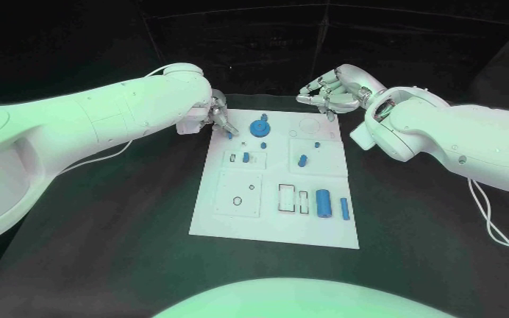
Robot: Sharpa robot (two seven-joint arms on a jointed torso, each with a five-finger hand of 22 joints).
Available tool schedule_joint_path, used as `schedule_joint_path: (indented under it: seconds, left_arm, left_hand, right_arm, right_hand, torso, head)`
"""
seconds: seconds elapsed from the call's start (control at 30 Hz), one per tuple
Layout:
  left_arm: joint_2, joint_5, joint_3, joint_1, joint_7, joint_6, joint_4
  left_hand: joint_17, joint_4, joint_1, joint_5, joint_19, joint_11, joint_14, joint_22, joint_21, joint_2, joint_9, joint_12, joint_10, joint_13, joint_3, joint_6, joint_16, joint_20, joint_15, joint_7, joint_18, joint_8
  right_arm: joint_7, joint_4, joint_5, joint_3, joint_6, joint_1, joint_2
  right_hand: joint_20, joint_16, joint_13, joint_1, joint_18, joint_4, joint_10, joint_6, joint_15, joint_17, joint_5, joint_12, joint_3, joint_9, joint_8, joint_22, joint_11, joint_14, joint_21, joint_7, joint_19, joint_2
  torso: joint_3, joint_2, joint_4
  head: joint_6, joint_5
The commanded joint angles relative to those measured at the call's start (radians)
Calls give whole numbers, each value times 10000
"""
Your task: Assemble the parts on the task board
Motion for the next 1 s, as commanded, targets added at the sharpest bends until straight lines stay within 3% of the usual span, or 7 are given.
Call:
schedule_joint_path:
  seconds: [0.03, 0.37, 0.47, 0.6, 0.67, 0.87, 1.0]
  left_arm:
    - [15, 53, 5, 13, 146, 32, -10]
    - [16, 159, 5, 11, 230, -152, -42]
    - [16, 215, 5, 11, 300, -256, -49]
    - [-4, 419, 6, 11, 391, -352, -33]
    - [-32, 555, 6, 11, 443, -432, -12]
    - [-303, 1260, 9, 19, 583, -709, 224]
    - [-536, 1588, 11, 42, 573, -900, 504]
  left_hand:
    - [2634, -31, 141, 12, 91, -3, 1056, 3, 40, 2, -22, 53, 85, -2, 56, 59, 31, -8, -53, -10, 59, -42]
    - [2634, -218, 567, 16, 80, -21, 1056, -11, 10, 231, -111, 27, 59, -52, 326, 62, 31, -17, -65, -27, 66, -127]
    - [2634, -514, 1075, 20, 67, -56, 1056, -32, -20, 430, -164, -22, 16, -102, 717, 32, 31, -36, -92, -63, 75, -186]
    - [2634, -1240, 2096, 31, 54, -109, 1056, -54, -56, 581, -228, -158, -88, -196, 1608, -75, 31, -90, -147, -105, 84, -273]
    - [2634, -1425, 2140, 61, 58, -14, 1056, -39, -61, 420, -254, -243, -56, -278, 2284, -88, 31, -81, -75, 40, 77, -282]
    - [2634, -1627, 1384, 46, 89, -33, 1056, 35, -50, -328, -212, -273, 100, -379, 4230, -51, 31, -35, -52, 21, 73, -103]
    - [2634, -1793, 886, 31, 104, -69, 1056, 70, -49, -683, -138, -206, 201, -356, 5219, -57, 31, -15, -60, -19, 60, 72]
  right_arm:
    - [23, 15, -19, 7, 50, 23, 5]
    - [20, 14, -19, 7, 58, 23, 4]
    - [17, 13, -19, 8, 65, 23, 3]
    - [9, 13, -19, 8, 86, 23, 1]
    - [5, 13, -19, 8, 91, 23, 0]
    - [-21, 4, -101, 8, 129, 23, 5]
    - [-51, -19, -125, 7, 169, 23, 10]
  right_hand:
    - [-22, -30, 12, 129, 195, 27, -73, -36, 23, 9, 31, 20, -52, -2, -7, 3, 0, 139, -53, -8, -16, 9]
    - [-22, -30, 12, 129, 195, 27, -73, -36, 23, 9, 31, 20, -52, -2, -7, 3, 0, 139, -53, -8, -16, 9]
    - [-22, -30, 12, 129, 195, 27, -73, -36, 23, 9, 31, 20, -52, -2, -7, 3, 0, 139, -53, -8, -16, 9]
    - [-22, -30, 12, 129, 195, 27, -73, -36, 23, 9, 31, 20, -52, -2, -7, 3, 0, 139, -53, -8, -16, 9]
    - [-22, -30, 12, 129, 195, 27, -73, -36, 23, 9, 31, 20, -52, -2, -7, 3, 0, 139, -53, -8, -16, 9]
    - [-23, -21, 46, 160, 197, 24, -59, -39, 22, 27, 50, 59, -60, -3, -8, -8, -1, 143, -61, -8, -17, 19]
    - [-23, -21, 46, 160, 197, 24, -59, -39, 22, 27, 50, 59, -60, -3, -8, -8, -1, 143, -61, -8, -17, 19]
  torso:
    - [0, -4, 2]
    - [0, -2, 0]
    - [-3, -7, 1]
    - [-1, -7, 3]
    - [0, -11, 5]
    - [0, -13, 17]
    - [6, -22, 32]
  head:
    - [-8, 8]
    - [-25, 16]
    - [-29, 17]
    - [-33, 18]
    - [-36, 19]
    - [-28, 22]
    - [-19, 43]
